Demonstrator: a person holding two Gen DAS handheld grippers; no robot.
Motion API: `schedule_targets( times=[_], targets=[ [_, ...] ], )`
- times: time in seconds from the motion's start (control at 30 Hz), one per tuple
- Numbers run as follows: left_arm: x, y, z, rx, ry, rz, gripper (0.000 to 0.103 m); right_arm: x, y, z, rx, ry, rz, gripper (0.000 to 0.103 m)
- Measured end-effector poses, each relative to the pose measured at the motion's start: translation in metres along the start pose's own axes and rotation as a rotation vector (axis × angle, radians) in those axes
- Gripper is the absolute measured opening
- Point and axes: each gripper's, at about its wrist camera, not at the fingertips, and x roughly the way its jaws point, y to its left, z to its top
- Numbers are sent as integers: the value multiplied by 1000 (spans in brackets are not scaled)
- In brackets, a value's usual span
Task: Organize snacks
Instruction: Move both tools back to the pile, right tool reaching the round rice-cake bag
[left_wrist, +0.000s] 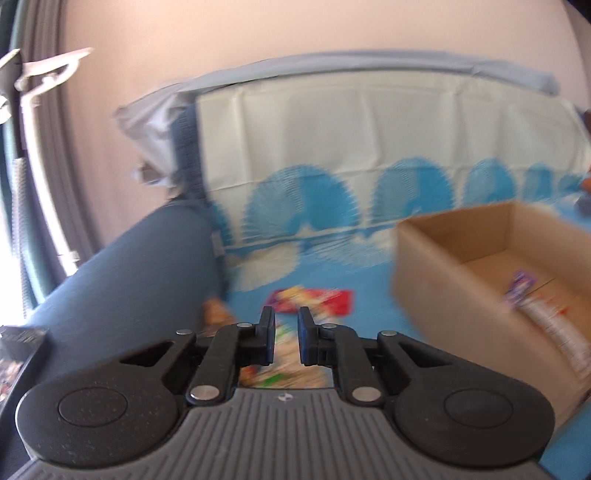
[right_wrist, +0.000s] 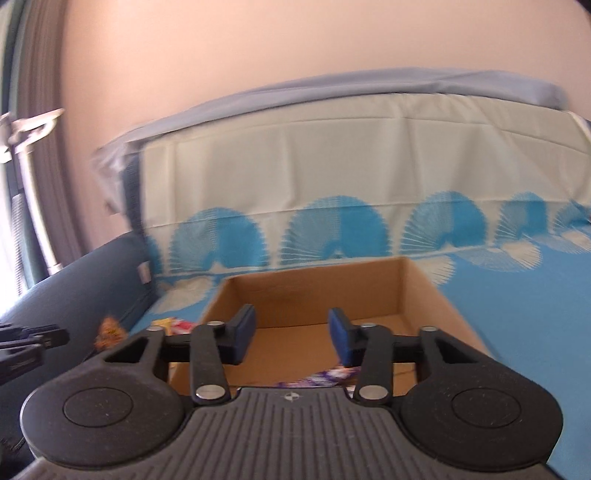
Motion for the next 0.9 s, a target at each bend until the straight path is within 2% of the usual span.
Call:
schedule_targets(
  times=[0.03, 0.07, 0.13, 0.2, 0.3, 0.43, 0.53, 0.6, 0.67, 0.8, 0.9],
  targets=[
    [3, 9, -14, -9, 14, 22, 14, 0, 10, -1, -18, 3, 37, 34],
    [7, 19, -22, -67, 59, 32, 14, -1, 20, -3, -37, 7, 71, 32],
    [0, 41, -22, -184, 23, 46, 14, -2, 40, -7, -83, 10, 129, 30],
    [-1, 55, -22, -258, 24, 59, 14, -1, 60, -10, -112, 19, 179, 30],
    [4, 68, -23, -314, 53, 60, 14, 3, 88, -15, -142, 45, 234, 30],
    [6, 78, -23, -359, 38, 23, 14, 15, 123, -27, -206, 92, 270, 32],
    [4, 77, -22, -365, 0, 24, 14, 25, 146, -38, -252, 137, 286, 45],
    [-1, 81, -23, -392, -38, 45, 14, 34, 162, -42, -281, 170, 294, 71],
    [-5, 85, -24, -418, -67, 63, 14, 44, 176, -43, -290, 187, 309, 83],
    [-9, 90, -24, -445, -106, 81, 14, 77, 204, -48, -333, 209, 303, 92],
    [-10, 91, -24, -456, -114, 86, 14, 115, 222, -64, -386, 249, 257, 94]
  ],
)
